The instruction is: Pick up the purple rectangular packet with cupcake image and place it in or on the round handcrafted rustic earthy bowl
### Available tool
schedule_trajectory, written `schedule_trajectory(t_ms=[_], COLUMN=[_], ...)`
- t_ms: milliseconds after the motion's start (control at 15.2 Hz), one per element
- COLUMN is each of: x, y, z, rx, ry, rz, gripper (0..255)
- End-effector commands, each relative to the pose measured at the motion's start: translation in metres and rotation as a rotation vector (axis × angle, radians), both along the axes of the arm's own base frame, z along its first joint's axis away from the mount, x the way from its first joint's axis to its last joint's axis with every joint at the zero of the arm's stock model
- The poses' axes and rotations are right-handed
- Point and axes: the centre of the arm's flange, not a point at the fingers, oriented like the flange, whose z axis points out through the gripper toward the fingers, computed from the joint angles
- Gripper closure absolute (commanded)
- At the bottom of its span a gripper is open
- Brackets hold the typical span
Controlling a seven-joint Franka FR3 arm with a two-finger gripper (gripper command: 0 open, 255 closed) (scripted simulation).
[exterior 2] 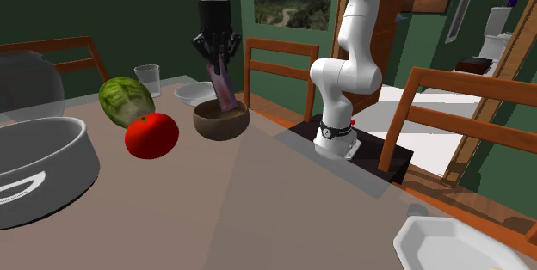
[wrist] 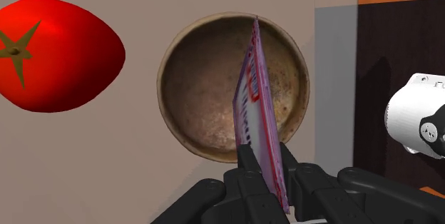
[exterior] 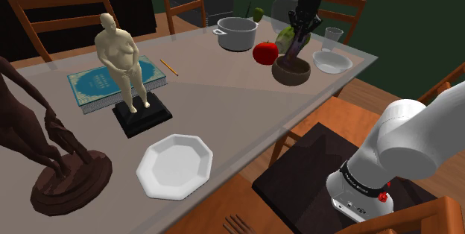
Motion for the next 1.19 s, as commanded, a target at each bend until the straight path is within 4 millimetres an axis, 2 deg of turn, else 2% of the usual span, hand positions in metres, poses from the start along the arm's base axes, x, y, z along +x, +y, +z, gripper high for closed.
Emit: schedule_trajectory(t_ms=[0, 132, 198, 528, 792, 1122], x=[0.0, 0.0, 0.0, 0.0, 0.0, 0.0], y=[0.0, 0.0, 0.0, 0.0, 0.001, 0.001], z=[0.0, 0.0, 0.0, 0.0, 0.05, 0.05], rx=[0.0, 0.0, 0.0, 0.0, 0.0, 0.0], ry=[0.0, 0.0, 0.0, 0.0, 0.0, 0.0], rz=[0.0, 0.0, 0.0, 0.0, 0.0, 0.0], gripper=[255, 255, 0, 0, 0, 0])
